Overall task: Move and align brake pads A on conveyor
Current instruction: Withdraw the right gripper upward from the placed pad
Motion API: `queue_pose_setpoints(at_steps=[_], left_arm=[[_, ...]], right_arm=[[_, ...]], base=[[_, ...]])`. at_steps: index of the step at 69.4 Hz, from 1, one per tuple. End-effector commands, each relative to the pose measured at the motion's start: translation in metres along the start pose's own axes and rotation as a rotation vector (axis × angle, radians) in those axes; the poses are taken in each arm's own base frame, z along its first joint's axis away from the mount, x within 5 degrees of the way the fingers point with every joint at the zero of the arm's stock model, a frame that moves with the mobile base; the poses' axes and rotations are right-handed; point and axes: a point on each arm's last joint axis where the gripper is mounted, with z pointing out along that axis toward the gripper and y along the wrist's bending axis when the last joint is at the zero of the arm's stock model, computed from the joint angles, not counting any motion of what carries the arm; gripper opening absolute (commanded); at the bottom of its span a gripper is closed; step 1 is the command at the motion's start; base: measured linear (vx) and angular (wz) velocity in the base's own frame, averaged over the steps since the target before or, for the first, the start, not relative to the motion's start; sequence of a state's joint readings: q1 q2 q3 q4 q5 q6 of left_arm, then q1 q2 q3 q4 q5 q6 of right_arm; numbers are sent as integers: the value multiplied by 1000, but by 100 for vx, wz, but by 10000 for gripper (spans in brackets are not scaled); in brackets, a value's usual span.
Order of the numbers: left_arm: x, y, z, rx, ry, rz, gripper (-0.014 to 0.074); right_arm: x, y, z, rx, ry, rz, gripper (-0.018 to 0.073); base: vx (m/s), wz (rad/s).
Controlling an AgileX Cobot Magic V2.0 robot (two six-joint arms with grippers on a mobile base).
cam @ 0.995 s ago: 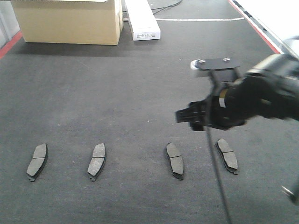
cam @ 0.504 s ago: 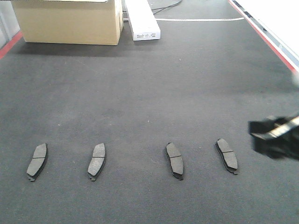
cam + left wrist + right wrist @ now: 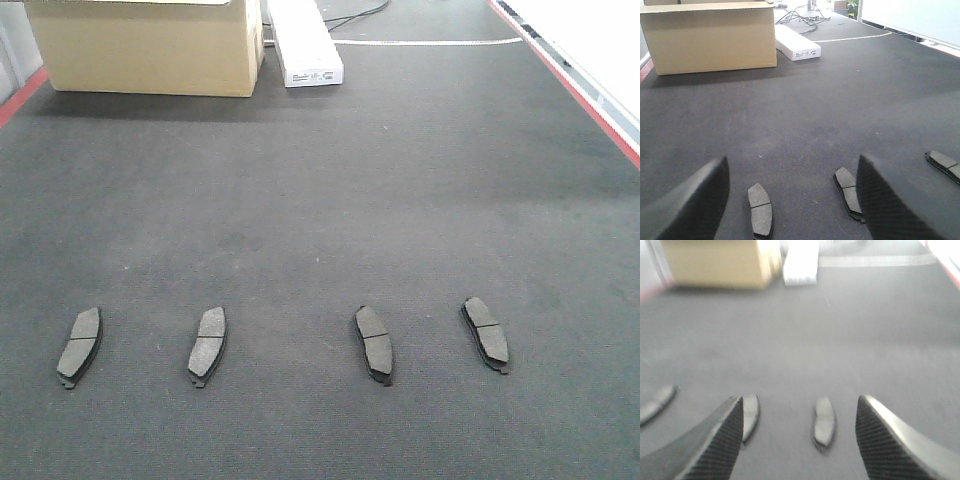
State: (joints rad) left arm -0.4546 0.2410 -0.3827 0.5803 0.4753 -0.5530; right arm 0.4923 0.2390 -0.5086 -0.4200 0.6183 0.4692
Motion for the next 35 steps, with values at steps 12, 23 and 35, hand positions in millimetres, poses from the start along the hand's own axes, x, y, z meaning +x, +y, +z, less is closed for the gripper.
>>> queue_pose_setpoints(at_steps=[12, 23, 35], left_arm=[[-13, -2, -2, 29, -72, 10, 523], [-13, -2, -2, 29, -73, 10, 498], [-14, -3, -2, 32, -77, 10, 216]], right_arm=[[1, 3, -8, -72, -212, -41, 471], [0, 2, -9, -52, -223, -80, 456], [0, 2, -9, -50, -223, -83, 251]], base=[[0, 0], [0, 0], [0, 0]])
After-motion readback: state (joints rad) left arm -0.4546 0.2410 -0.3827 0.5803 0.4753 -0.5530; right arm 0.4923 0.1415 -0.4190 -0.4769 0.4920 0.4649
